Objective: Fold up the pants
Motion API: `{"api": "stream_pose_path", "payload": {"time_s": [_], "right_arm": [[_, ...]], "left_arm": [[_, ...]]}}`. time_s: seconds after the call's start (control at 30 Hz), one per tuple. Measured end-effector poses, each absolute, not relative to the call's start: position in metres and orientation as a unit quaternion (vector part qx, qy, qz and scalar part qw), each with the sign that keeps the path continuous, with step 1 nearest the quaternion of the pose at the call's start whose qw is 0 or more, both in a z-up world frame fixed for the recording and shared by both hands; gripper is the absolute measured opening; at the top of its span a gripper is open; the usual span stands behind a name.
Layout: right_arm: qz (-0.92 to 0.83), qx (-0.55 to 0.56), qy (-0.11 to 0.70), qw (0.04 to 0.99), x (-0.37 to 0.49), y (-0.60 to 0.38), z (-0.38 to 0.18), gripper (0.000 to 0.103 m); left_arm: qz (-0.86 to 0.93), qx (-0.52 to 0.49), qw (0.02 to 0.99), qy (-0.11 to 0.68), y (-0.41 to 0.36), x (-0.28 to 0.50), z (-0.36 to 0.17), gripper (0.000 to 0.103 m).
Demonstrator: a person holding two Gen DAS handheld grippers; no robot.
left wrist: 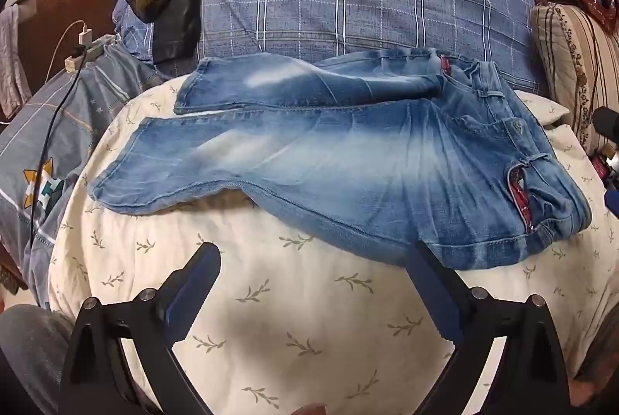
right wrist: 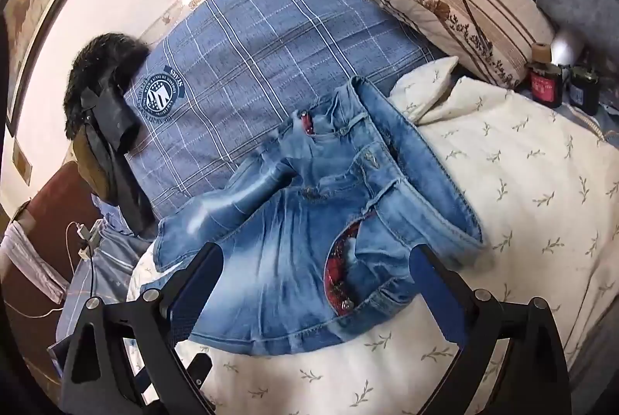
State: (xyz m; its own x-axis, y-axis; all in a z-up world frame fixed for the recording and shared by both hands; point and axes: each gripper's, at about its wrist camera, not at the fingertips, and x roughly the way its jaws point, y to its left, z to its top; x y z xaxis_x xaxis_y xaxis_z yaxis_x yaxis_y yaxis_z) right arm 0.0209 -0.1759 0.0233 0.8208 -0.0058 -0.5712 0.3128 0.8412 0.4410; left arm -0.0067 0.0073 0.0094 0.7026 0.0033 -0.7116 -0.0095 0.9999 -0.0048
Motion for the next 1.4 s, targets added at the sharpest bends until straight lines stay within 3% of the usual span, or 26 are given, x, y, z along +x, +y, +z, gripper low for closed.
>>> {"api": "stream_pose_path", "payload": {"time_s": [0.1,0.23,0.57,0.83,1.13,1.4], "right_arm": [[-0.091,0.281,0.302,0.906,0.022,-0.179,0.024,0.098],[-0.117,0.196,0.344,0.911,0.024,-0.174,0.018,0.097],[-0.162,0.109,0.39,0.9,0.02,-0.165,0.018,0.095],[-0.098,0.054,0.475,0.873,0.038,-0.139,0.029,0.095],[-0.038,0.013,0.502,0.864,0.073,-0.092,0.044,0.095],[-0.038,-0.026,0.504,0.863,0.088,-0.065,0.042,0.095]], "left_arm": [[0.004,0.001,0.925,0.381,0.008,-0.009,0.013,0.097],[0.004,0.008,0.927,0.376,0.008,-0.012,0.016,0.097],[0.0,0.02,0.926,0.376,0.004,-0.014,0.016,0.096],[-0.004,0.001,0.905,0.426,0.014,0.006,0.038,0.096],[-0.003,0.013,0.887,0.461,0.047,0.05,0.081,0.096],[-0.009,-0.005,0.886,0.464,0.062,0.058,0.061,0.096]]}}
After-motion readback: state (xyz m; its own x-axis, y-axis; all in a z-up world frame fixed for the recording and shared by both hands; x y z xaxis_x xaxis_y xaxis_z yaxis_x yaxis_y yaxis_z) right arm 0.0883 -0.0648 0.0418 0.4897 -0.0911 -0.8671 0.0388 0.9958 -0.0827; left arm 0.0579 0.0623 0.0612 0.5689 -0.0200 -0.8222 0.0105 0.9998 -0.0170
